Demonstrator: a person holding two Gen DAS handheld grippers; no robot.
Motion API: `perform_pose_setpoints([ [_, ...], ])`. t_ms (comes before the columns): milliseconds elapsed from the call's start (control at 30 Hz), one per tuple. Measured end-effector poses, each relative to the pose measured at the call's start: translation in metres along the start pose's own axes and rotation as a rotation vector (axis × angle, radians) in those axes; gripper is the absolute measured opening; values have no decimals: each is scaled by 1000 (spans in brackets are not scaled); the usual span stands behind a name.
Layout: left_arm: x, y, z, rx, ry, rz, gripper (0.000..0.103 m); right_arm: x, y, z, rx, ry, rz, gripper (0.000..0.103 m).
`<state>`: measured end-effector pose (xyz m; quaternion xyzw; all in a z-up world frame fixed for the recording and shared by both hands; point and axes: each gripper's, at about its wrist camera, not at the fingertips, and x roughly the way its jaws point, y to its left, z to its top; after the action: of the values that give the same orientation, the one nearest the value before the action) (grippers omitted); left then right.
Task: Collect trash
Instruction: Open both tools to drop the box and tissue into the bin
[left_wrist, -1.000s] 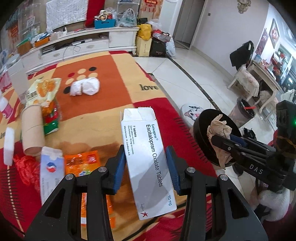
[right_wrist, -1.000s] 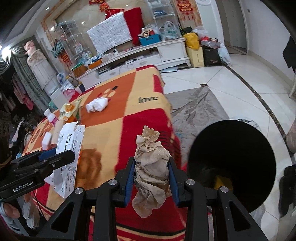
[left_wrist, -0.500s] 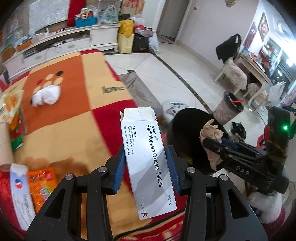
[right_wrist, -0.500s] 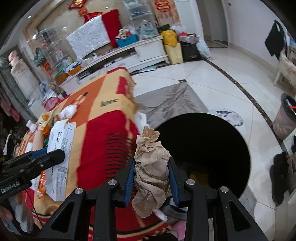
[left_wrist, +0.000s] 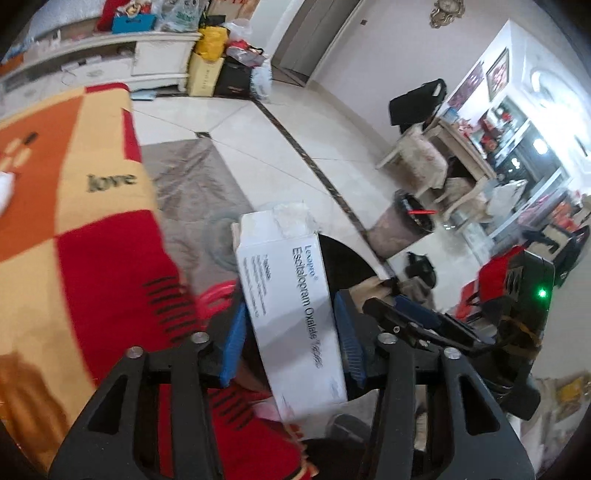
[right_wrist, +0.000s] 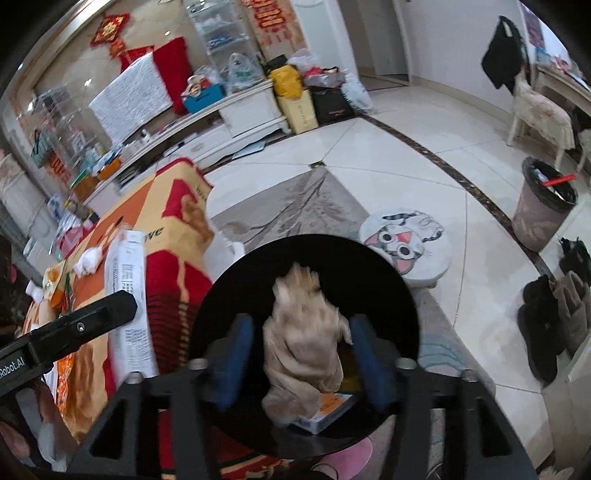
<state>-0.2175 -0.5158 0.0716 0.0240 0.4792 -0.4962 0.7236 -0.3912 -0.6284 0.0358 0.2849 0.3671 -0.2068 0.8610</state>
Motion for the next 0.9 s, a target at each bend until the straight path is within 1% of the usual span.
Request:
perform_pose_setpoints([
  [33,3,0,0,-5,5,-5,62,-2,-3,0,5,-3,-3,59],
  [133,4,1,-1,-8,16,-1,62,-4,-4,-2,8,-3,-10,59],
  [300,-9,4,-8,12,12,45,62,4,6,-6,-2,17,10,60],
  [400,-22,8,-11,18,1,95,62,10,17,-10,-14,32,27,60],
  [567,-44,16,-18,17,-25,157,62,16,35,-16,-41,49,43,60],
  [900,-81,38,-40,-1,-61,238,62,10,75,-25,-100,59,73,60],
])
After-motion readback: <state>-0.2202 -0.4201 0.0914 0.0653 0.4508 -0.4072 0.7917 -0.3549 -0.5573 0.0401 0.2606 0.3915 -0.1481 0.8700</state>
